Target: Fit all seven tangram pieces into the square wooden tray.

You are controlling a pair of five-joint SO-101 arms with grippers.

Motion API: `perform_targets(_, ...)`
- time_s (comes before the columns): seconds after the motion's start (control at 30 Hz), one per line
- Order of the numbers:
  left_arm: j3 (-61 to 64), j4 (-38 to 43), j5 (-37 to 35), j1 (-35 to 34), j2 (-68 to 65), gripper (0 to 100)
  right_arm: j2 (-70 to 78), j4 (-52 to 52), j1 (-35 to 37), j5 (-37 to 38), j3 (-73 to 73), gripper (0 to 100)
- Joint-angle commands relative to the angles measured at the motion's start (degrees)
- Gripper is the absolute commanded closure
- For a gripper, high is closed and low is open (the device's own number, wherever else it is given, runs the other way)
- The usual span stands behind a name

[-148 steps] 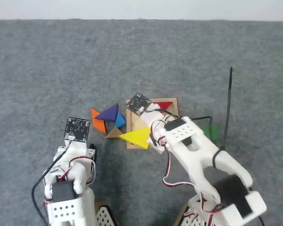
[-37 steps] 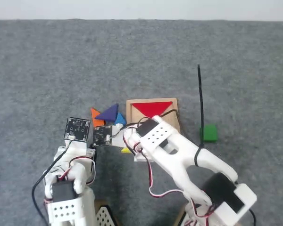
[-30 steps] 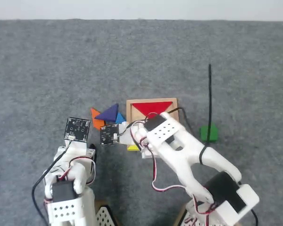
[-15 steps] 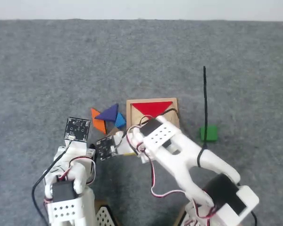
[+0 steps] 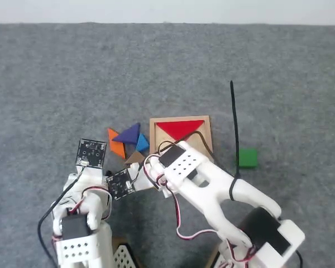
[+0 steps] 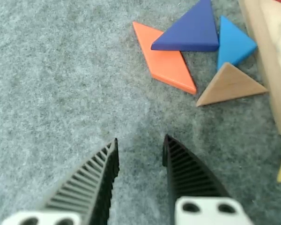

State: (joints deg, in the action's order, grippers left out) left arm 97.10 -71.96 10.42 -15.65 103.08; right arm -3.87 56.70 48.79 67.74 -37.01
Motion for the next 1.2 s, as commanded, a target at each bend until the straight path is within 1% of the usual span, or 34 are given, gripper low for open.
perform_targets(0.0,-0.57,-0.44,-0.35,0.09,0.88,85,0.4,-0.04,-1.36,1.05,2.81,82.9)
perform_targets(0.27,-0.57,-0.44,-0.35,0.09,0.88,85,0.4,-0.66,-5.05,2.55,4.57,82.9)
perform_targets(0.4,-0.57,-0.44,-0.35,0.09,0.88,85,0.4,-1.98,-7.6,1.93,4.48,82.9)
perform_targets(0.53,-0.57,-0.44,-0.35,0.09,0.88,85,0.4,-5.58,-9.45,0.35,4.48,82.9)
perform_targets(0.9,-0.57,-0.44,-0.35,0.09,0.88,85,0.4,-9.54,-8.04,2.11,4.48,82.8)
perform_targets(1.0,-0.57,-0.44,-0.35,0.09,0.88,85,-0.57,-9.54,-8.4,-2.99,4.75,81.5)
perform_targets(1.17,-0.57,-0.44,-0.35,0.09,0.88,85,-5.85,-9.54,-11.74,-20.57,5.36,81.6)
